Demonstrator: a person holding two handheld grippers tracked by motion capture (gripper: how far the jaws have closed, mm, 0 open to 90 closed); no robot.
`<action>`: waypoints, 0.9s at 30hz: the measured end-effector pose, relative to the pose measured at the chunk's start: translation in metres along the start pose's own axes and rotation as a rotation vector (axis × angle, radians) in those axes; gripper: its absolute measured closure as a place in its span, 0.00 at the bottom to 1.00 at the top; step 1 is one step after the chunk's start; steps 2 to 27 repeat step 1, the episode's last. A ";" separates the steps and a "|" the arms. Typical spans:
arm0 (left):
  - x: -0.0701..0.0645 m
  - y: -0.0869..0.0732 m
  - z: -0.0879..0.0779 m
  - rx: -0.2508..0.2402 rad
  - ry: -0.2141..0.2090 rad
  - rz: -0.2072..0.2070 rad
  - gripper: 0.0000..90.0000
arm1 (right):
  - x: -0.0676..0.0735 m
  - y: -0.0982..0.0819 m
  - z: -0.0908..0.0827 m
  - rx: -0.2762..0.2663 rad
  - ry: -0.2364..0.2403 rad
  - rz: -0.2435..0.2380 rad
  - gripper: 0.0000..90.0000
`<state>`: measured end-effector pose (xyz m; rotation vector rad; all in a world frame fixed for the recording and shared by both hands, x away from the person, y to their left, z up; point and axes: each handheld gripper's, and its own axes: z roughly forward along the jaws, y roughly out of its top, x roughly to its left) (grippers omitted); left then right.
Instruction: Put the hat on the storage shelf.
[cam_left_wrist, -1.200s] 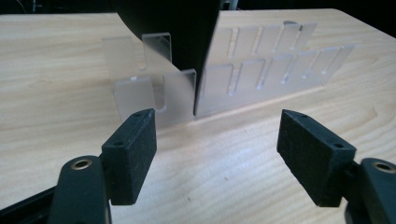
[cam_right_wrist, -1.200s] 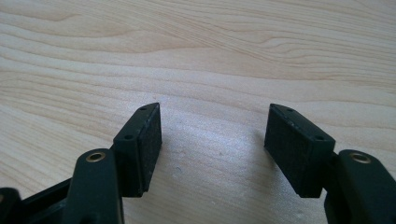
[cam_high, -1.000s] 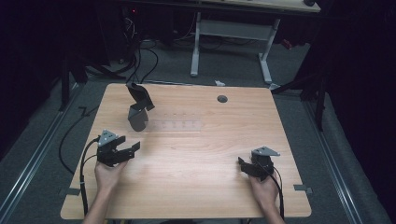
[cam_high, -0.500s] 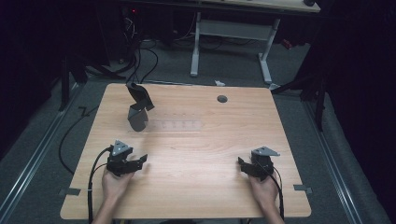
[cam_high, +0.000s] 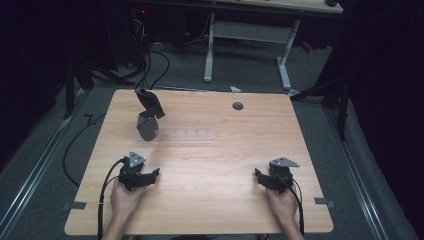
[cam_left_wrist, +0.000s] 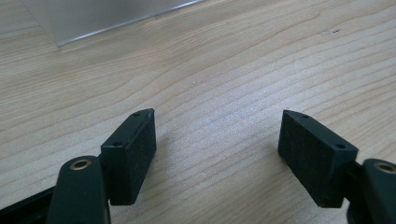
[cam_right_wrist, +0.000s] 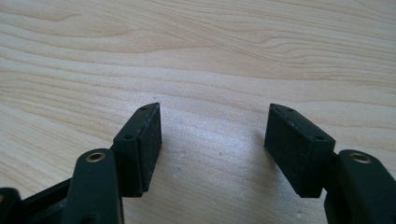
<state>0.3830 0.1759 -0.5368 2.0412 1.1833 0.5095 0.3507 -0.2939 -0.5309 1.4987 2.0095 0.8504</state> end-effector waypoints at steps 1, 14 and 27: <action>0.000 0.000 0.000 0.000 0.000 0.000 0.31 | 0.000 0.000 0.000 0.000 0.000 0.001 0.41; 0.000 0.000 0.000 0.000 0.000 0.000 0.31 | 0.000 0.000 0.000 0.000 0.000 0.001 0.41; 0.000 0.000 0.000 0.000 0.000 0.000 0.31 | 0.000 0.000 0.000 0.000 0.000 0.001 0.41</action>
